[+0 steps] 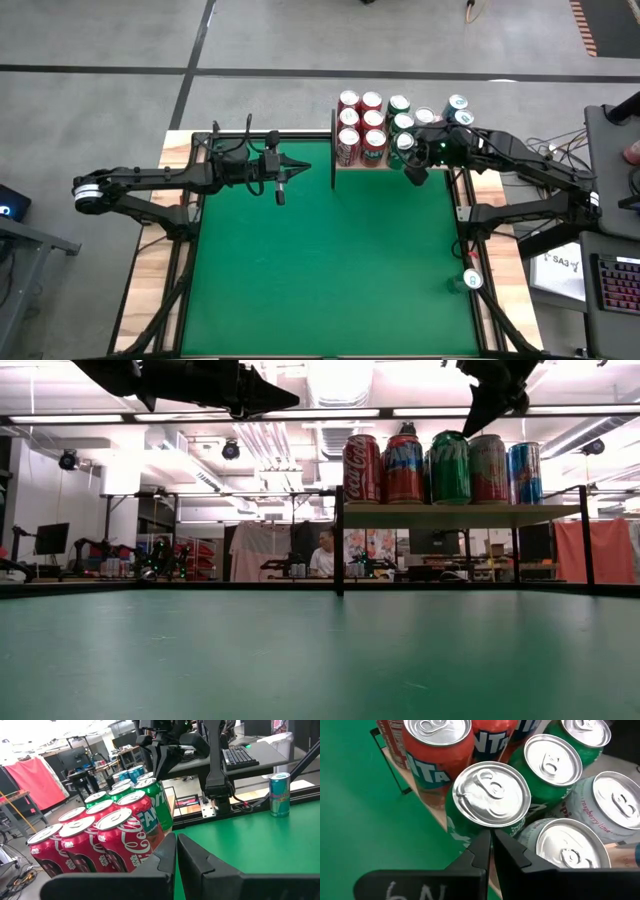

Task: Place canned beverage on shelf
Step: Put the green soda can on the shelf aligned with the other green soda cans

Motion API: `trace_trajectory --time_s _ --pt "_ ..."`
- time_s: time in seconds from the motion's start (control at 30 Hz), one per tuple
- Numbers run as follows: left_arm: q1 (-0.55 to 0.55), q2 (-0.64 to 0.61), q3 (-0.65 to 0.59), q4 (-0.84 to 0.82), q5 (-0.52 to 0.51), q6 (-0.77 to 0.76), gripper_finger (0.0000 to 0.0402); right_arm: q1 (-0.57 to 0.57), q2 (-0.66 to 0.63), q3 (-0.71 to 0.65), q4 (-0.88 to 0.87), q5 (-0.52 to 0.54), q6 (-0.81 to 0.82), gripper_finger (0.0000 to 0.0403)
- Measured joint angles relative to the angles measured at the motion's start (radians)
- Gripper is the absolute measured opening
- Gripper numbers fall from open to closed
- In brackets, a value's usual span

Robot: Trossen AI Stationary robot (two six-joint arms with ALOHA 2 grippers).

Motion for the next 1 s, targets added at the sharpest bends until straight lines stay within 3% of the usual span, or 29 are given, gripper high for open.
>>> trace_trajectory --time_s 0.3,0.53,1.0 --pt "0.0 0.0 0.0 -0.001 0.0 0.0 0.0 0.0 -0.001 0.0 -0.001 -0.006 0.002 0.0012" --pt "0.0 0.0 0.0 -0.002 0.0 0.0 0.0 0.0 0.0 0.0 -0.001 -0.106 0.014 0.0012" --pt "0.0 0.0 0.0 -0.003 0.0 0.004 0.0 0.0 0.0 -0.008 0.033 -0.018 -0.027 0.0012"
